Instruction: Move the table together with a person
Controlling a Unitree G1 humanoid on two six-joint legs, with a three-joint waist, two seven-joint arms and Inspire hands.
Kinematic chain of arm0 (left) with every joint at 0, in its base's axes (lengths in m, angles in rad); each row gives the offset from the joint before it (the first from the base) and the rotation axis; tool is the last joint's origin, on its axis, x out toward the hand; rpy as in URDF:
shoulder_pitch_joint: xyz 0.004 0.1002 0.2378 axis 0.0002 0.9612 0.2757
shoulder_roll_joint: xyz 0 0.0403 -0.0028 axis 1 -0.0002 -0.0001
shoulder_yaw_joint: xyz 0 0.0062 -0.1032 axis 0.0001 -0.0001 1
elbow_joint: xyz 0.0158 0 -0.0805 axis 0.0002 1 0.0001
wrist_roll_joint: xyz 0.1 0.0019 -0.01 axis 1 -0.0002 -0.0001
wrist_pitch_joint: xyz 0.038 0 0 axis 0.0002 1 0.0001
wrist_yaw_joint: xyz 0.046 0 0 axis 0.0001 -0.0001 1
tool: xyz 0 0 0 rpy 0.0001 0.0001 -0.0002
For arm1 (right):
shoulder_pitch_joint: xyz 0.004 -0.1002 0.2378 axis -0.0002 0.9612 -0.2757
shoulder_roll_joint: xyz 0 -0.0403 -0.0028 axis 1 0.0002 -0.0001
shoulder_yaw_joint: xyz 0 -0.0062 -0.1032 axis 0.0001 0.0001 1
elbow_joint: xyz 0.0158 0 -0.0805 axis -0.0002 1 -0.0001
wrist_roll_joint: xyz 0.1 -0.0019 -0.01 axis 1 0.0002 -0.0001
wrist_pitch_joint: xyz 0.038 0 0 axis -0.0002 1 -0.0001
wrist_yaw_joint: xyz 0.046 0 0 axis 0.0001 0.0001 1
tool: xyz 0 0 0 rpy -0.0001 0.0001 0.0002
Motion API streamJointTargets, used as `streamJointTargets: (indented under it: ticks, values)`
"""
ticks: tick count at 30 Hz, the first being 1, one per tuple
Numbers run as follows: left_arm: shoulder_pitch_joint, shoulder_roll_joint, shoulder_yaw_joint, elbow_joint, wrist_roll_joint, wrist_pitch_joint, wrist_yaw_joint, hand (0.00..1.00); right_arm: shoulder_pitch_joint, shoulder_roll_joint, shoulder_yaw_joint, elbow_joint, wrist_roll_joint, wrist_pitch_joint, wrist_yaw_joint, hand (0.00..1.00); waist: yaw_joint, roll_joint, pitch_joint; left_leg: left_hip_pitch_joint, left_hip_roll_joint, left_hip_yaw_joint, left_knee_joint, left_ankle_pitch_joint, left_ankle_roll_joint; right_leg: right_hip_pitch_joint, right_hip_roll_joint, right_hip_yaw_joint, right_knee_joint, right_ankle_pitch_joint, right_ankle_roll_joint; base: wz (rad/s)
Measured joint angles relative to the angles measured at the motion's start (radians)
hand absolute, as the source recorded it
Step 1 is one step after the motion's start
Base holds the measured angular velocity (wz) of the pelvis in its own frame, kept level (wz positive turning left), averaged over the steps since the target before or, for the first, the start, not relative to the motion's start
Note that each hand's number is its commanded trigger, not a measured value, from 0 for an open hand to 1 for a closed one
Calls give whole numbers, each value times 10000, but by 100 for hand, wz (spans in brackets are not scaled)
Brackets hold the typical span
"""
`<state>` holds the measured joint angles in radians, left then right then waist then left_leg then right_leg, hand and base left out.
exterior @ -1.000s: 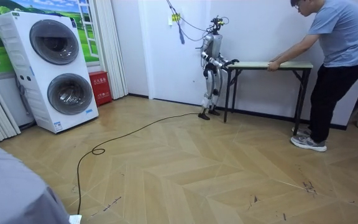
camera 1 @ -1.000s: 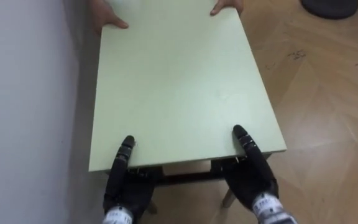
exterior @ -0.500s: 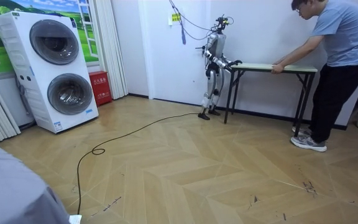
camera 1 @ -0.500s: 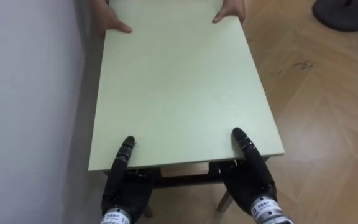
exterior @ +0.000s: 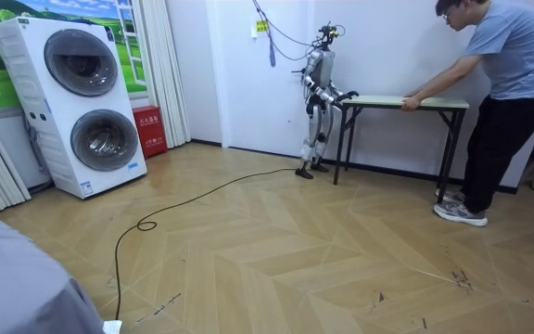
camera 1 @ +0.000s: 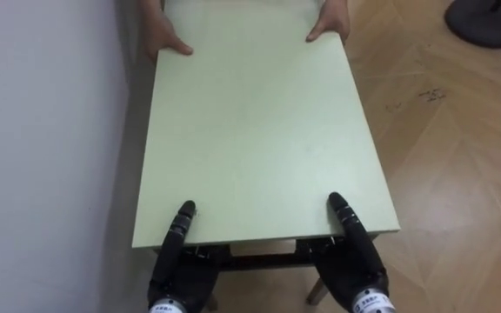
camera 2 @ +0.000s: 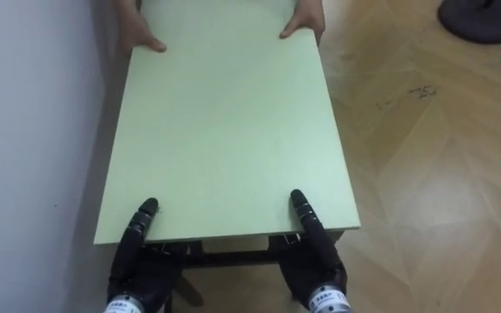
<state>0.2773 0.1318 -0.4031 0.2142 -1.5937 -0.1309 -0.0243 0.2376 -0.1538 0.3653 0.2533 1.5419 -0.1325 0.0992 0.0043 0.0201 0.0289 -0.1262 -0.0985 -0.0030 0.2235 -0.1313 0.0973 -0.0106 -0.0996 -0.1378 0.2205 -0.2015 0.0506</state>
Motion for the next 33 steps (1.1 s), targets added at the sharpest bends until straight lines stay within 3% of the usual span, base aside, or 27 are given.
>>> streamJointTargets:
  ticks: [9, 12, 13, 14, 15, 16, 20, 24, 33]
  values:
    - [-4, -172, 104, 751, 273, 20, -465, 100, 126, 417, -286, 577, -550, 74, 356, 100, 3, -3, -55, 516, 37, 29, -251, 1, -1, 393, 32, -3, -8, 0, -1, 0]
    - [-10, -296, 299, 917, 458, 209, -512, 100, 119, 448, -377, 677, -600, 245, 359, 100, 18, -1, -57, 645, 40, 58, -271, 0, -2, 504, 34, -3, -19, 0, -1, -1]
    - [-21, -357, 392, 1024, 553, 263, -544, 86, 80, 476, -387, 778, -604, 247, 366, 100, 26, -3, -59, 706, 47, 82, -280, 0, -2, 566, 36, -3, -20, 0, -1, -3]
    - [-35, -386, 444, 1078, 585, 311, -553, 64, 58, 486, -395, 835, -609, 250, 375, 90, 25, 0, -62, 729, 50, 83, -279, -3, -5, 594, 38, -4, -24, 0, -1, 0]
    - [-102, -404, 486, 1215, 615, 392, -610, 50, 31, 521, -438, 925, -628, 264, 393, 49, 29, -2, -63, 767, 53, 82, -292, -7, -10, 625, 40, -15, -23, 0, -1, 0]
    - [-146, -404, 525, 1334, 644, 455, -676, 4, -21, 576, -462, 1060, -651, 269, 457, 0, 32, -3, -75, 796, 59, 86, -316, -9, -14, 641, 45, -21, -22, 1, -1, 0]
    - [-240, -397, 751, 1830, 775, 757, -1156, 0, -106, 714, -710, 1423, -769, 487, 696, 0, 29, -33, -111, 906, 82, 129, -337, -15, -25, 737, 61, -18, -33, 1, -2, -3]
    - [-457, 10, 644, 2871, 2189, 883, -1905, 0, -87, 644, -744, 2120, -1132, 651, 1896, 0, -45, -32, -111, 1054, 80, 174, -377, -32, -45, 929, 64, -7, -191, 4, -6, -5]
    - [-711, 30, 661, 3648, 2705, 886, -2464, 0, -17, 417, -729, 2582, -1329, 953, 2624, 0, -19, -44, -104, 1235, 155, 301, -393, -49, -72, 1020, 127, 220, -183, 31, -50, -7]
